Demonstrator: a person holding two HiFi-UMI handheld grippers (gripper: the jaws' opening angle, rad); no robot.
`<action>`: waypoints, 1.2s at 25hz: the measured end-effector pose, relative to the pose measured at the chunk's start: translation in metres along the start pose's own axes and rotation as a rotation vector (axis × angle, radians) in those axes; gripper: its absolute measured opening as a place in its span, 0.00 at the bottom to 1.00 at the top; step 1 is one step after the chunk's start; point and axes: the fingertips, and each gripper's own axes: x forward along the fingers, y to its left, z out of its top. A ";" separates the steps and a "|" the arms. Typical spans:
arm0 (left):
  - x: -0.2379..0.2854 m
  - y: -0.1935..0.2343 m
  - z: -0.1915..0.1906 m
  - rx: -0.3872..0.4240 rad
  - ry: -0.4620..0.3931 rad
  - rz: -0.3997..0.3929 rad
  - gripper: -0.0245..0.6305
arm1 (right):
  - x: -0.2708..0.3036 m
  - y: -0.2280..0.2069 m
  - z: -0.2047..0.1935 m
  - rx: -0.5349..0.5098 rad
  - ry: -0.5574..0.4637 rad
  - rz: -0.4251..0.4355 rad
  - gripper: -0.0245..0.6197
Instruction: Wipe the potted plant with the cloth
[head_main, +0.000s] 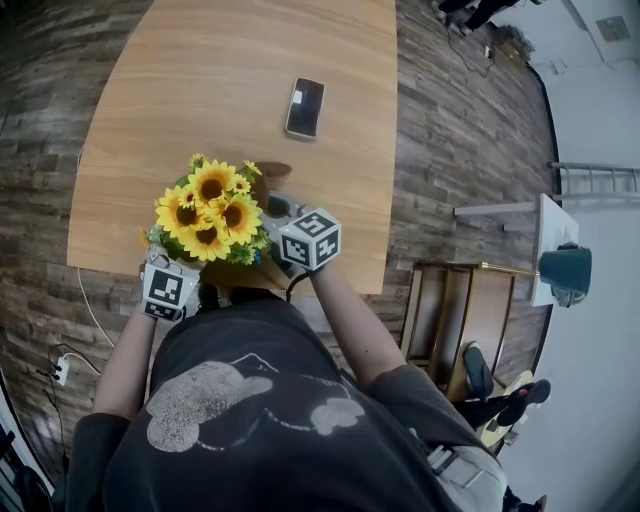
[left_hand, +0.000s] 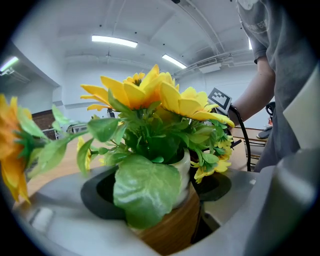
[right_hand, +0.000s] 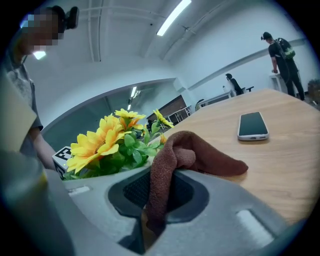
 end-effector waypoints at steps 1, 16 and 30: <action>0.000 0.000 0.000 0.013 0.000 -0.016 0.69 | -0.002 0.002 -0.002 -0.001 0.001 -0.003 0.12; -0.004 -0.006 -0.009 0.149 0.024 -0.321 0.69 | -0.030 0.042 -0.038 -0.108 0.084 -0.052 0.12; 0.002 -0.002 -0.007 0.206 0.043 -0.440 0.70 | -0.034 0.063 -0.057 -0.123 0.106 -0.036 0.12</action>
